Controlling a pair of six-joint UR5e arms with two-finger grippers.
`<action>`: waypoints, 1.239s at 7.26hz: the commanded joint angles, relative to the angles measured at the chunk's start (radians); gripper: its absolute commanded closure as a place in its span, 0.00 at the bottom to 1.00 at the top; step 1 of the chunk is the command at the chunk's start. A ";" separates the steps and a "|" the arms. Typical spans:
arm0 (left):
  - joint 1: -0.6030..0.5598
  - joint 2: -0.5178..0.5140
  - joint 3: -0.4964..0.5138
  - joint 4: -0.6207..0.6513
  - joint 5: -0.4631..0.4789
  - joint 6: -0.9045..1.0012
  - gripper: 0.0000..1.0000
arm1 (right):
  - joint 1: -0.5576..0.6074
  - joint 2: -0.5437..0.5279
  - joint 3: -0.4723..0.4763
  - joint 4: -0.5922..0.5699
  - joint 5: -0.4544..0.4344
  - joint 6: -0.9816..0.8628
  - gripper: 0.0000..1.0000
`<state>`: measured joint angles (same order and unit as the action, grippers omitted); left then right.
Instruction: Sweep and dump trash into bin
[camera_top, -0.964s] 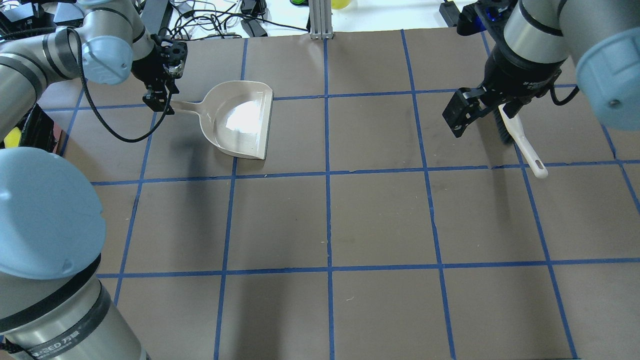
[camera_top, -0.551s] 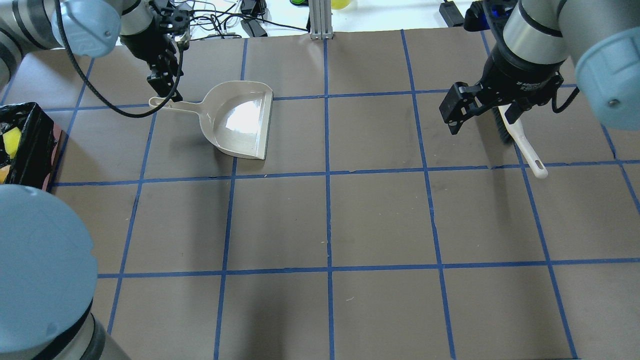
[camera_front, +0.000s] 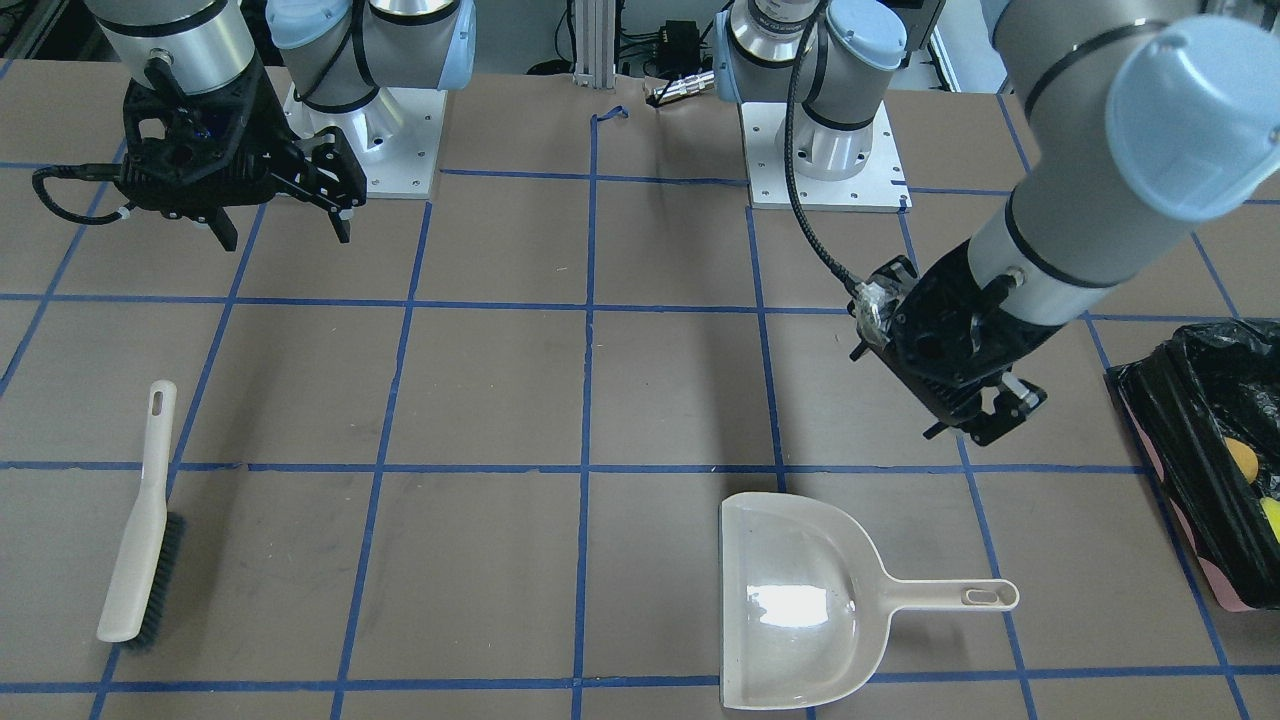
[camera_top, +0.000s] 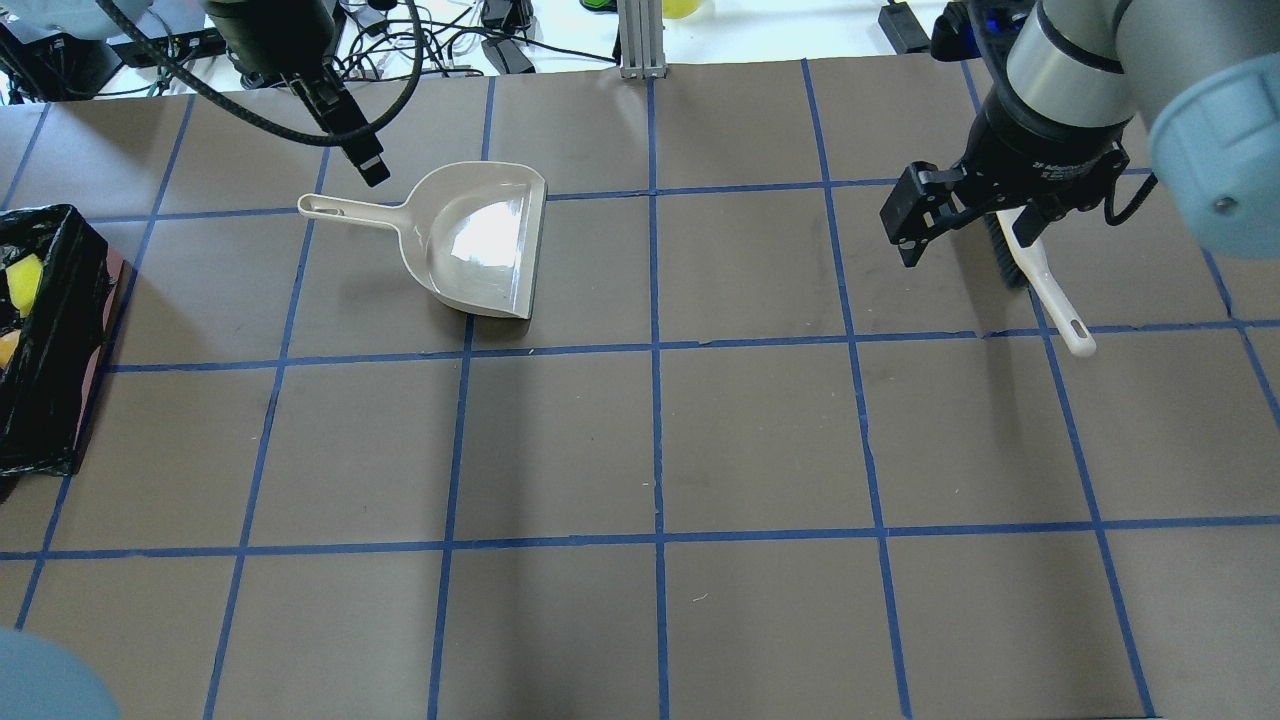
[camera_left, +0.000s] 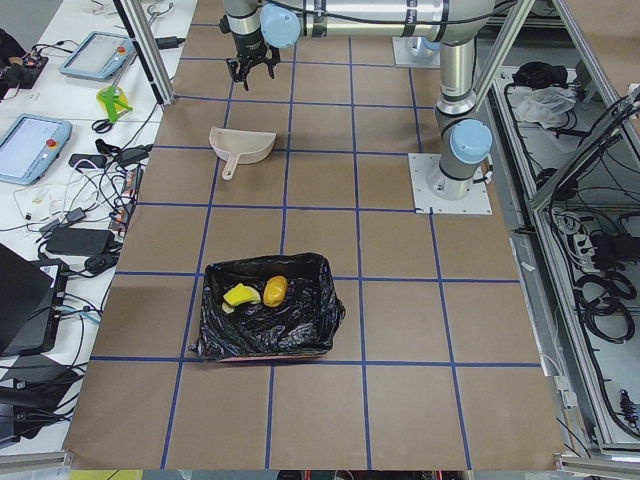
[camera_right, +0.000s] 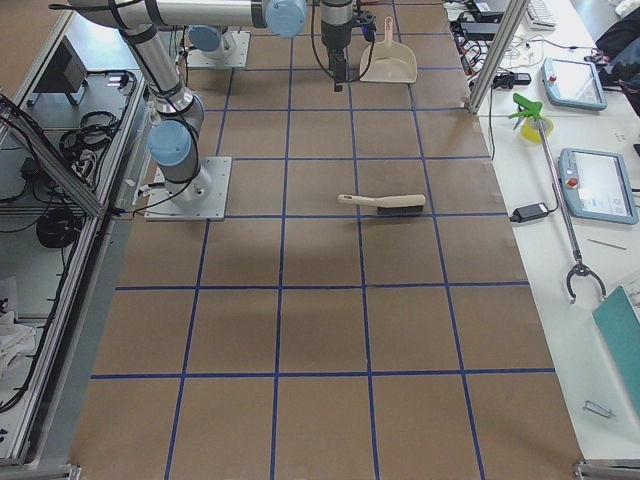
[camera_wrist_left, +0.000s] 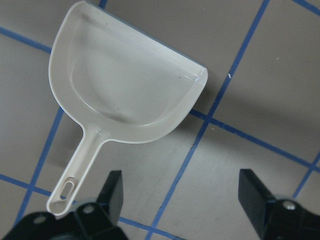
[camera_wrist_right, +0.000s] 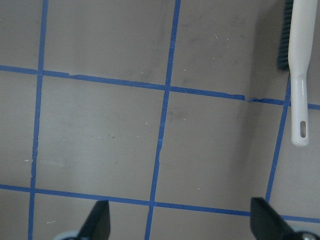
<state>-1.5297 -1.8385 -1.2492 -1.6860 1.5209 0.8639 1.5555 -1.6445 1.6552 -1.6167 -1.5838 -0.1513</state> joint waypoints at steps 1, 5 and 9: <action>-0.001 0.099 -0.022 -0.091 0.001 -0.379 0.08 | 0.000 0.000 0.000 -0.003 0.008 0.003 0.00; -0.001 0.321 -0.313 0.013 0.002 -0.553 0.08 | -0.002 0.003 0.002 0.008 0.005 0.007 0.00; 0.005 0.341 -0.332 0.114 0.001 -0.635 0.00 | -0.002 -0.006 0.000 0.015 -0.002 0.016 0.00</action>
<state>-1.5275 -1.4991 -1.5806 -1.5799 1.5198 0.2810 1.5539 -1.6458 1.6558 -1.6023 -1.5800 -0.1361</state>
